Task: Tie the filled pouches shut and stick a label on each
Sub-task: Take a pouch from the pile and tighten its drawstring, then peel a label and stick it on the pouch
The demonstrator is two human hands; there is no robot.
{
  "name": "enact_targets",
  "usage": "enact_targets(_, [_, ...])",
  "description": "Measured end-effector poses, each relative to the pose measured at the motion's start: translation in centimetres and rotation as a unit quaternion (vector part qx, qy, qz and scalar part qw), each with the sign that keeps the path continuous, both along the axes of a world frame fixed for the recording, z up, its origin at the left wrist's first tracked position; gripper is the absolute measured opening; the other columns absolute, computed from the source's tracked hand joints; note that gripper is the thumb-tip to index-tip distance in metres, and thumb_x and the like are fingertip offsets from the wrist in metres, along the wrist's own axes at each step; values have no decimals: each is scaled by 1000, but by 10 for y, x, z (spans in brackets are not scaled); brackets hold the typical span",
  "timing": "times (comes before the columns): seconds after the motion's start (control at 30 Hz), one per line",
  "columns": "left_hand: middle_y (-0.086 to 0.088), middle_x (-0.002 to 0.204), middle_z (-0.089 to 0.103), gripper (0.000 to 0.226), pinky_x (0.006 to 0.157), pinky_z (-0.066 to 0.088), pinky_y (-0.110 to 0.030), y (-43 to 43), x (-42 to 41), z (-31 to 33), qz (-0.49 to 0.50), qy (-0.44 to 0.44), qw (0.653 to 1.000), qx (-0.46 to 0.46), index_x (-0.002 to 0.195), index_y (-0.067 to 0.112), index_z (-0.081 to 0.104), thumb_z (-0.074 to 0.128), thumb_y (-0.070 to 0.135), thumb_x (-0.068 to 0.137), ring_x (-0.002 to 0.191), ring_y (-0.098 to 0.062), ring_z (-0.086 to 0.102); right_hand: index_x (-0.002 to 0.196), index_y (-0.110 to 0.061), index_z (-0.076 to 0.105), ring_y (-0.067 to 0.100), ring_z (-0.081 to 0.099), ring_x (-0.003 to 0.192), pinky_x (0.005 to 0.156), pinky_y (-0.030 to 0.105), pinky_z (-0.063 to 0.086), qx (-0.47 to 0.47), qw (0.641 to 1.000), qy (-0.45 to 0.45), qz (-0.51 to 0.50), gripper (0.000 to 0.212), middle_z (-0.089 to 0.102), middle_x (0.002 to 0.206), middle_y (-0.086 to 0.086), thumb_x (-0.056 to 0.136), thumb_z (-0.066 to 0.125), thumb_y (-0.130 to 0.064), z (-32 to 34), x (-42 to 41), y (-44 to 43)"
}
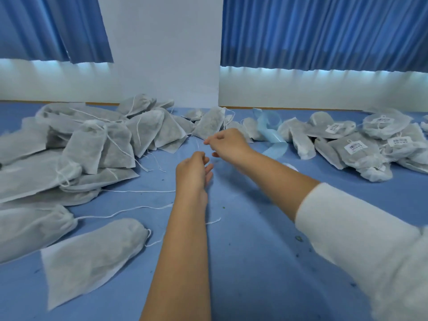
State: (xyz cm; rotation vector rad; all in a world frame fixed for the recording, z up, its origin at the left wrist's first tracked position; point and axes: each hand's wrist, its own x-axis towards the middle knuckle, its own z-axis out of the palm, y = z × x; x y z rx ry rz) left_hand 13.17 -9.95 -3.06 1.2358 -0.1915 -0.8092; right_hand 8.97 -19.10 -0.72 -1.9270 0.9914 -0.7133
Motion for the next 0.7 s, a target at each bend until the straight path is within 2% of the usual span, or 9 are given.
enact_targets(0.1, [1, 81, 63, 22, 62, 46, -20, 5, 11, -3, 29, 69, 997, -23, 77, 11, 58, 49, 10, 97, 76, -11, 64, 117, 8, 63, 26, 58, 89, 92, 40, 51, 31, 998, 48, 12, 32, 64, 101, 18, 94, 50, -10, -13, 46, -9])
enact_targets(0.17, [2, 81, 62, 23, 64, 47, -20, 6, 16, -5, 41, 82, 995, -30, 75, 12, 57, 49, 10, 97, 77, -10, 63, 120, 4, 63, 19, 52, 82, 78, 31, 51, 19, 997, 68, 22, 32, 59, 93, 9, 95, 46, -5, -18, 66, -15])
enact_targets(0.27, [3, 83, 61, 22, 66, 50, -19, 5, 21, -7, 48, 101, 993, -39, 78, 13, 58, 49, 11, 98, 79, -9, 62, 128, -9, 60, 15, 53, 83, 63, 16, 41, 17, 998, 48, 45, 38, 60, 114, 6, 94, 44, -2, -22, 84, -20])
enact_targets(0.4, [3, 85, 61, 18, 66, 50, -20, 2, 25, -12, 47, 121, 991, -40, 81, 13, 58, 51, 11, 97, 82, -9, 63, 124, 1, 61, 18, 54, 100, 81, 26, 42, 12, 997, 54, 60, 35, 59, 130, 17, 94, 44, -2, -27, 101, -24])
enact_targets(0.47, [3, 84, 61, 18, 67, 50, -20, 1, 26, -14, 44, 126, 990, -38, 80, 14, 59, 51, 11, 96, 78, -8, 62, 101, 9, 65, 25, 54, 87, 73, 34, 43, 23, 997, 59, 44, 27, 63, 104, 27, 92, 41, 0, -28, 106, -22])
enact_targets(0.53, [2, 81, 59, 19, 67, 50, -21, 0, 27, -15, 45, 128, 990, -39, 78, 13, 58, 51, 10, 96, 76, -9, 62, 74, 1, 59, 27, 50, 73, 63, 36, 39, 41, 998, 38, 20, 24, 56, 77, 19, 90, 41, -1, -27, 106, -18])
enact_targets(0.6, [1, 79, 58, 20, 65, 49, -19, -1, 28, -15, 49, 135, 989, -44, 77, 12, 57, 52, 9, 96, 74, -9, 61, 98, 10, 67, 40, 60, 96, 78, 49, 48, 57, 998, 5, 12, 27, 63, 103, 30, 92, 44, -3, -23, 98, -10])
enact_targets(0.63, [0, 80, 57, 20, 64, 49, -19, -1, 29, -15, 53, 138, 988, -47, 77, 12, 56, 52, 10, 96, 74, -9, 61, 116, 13, 60, 45, 52, 115, 91, 54, 45, 59, 998, -5, 7, 32, 56, 122, 32, 93, 46, -5, -20, 92, -6])
enact_targets(0.7, [-1, 78, 55, 21, 62, 47, -20, -1, 29, -14, 62, 142, 987, -49, 75, 12, 55, 55, 13, 96, 71, -10, 59, 122, 12, 55, 43, 44, 125, 102, 55, 40, 51, 998, -26, 17, 36, 50, 133, 30, 94, 49, -9, -13, 73, 0])
